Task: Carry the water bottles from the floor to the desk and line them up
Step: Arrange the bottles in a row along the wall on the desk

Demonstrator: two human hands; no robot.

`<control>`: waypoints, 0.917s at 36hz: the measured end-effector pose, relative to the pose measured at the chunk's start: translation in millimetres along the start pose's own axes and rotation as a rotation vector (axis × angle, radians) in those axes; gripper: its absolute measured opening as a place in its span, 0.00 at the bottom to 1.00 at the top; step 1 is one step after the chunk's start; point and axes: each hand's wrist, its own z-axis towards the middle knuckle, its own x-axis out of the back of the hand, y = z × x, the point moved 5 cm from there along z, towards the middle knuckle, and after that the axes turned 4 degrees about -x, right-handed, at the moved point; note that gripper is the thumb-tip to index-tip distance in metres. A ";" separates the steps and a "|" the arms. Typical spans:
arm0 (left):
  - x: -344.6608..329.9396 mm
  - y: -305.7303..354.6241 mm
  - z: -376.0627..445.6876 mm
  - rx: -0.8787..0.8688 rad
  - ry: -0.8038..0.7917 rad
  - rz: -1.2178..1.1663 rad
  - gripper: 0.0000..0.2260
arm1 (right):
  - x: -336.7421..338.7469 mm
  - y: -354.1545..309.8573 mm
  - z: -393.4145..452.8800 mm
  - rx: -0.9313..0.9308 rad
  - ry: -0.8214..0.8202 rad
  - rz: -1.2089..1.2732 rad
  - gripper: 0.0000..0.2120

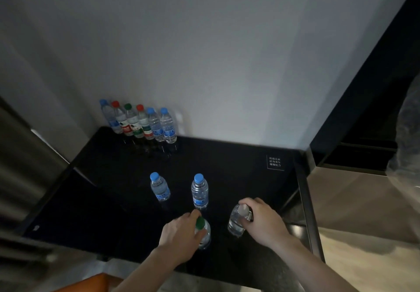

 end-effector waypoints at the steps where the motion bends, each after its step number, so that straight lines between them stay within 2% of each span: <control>1: 0.0 0.3 0.8 -0.001 0.008 0.007 0.14 | -1.2 -1.7 1.3 -0.008 0.013 -0.004 0.17; 9: 2.2 6.5 3.6 0.000 0.004 0.056 0.14 | -7.5 1.2 6.0 -0.059 0.062 -0.019 0.07; 13: 2.9 16.2 2.9 -0.020 -0.010 0.050 0.13 | -7.4 9.3 11.3 -0.051 0.047 -0.041 0.09; 16: 11.5 24.4 2.2 -0.009 0.035 0.013 0.10 | -0.8 17.2 14.9 -0.021 0.031 -0.021 0.10; 21: 38.7 43.2 7.4 0.011 0.125 -0.051 0.11 | 30.0 26.8 13.4 0.092 0.029 0.085 0.06; 33: 75.6 87.0 43.0 0.053 0.248 -0.177 0.14 | 119.8 27.3 14.1 0.264 0.146 0.177 0.05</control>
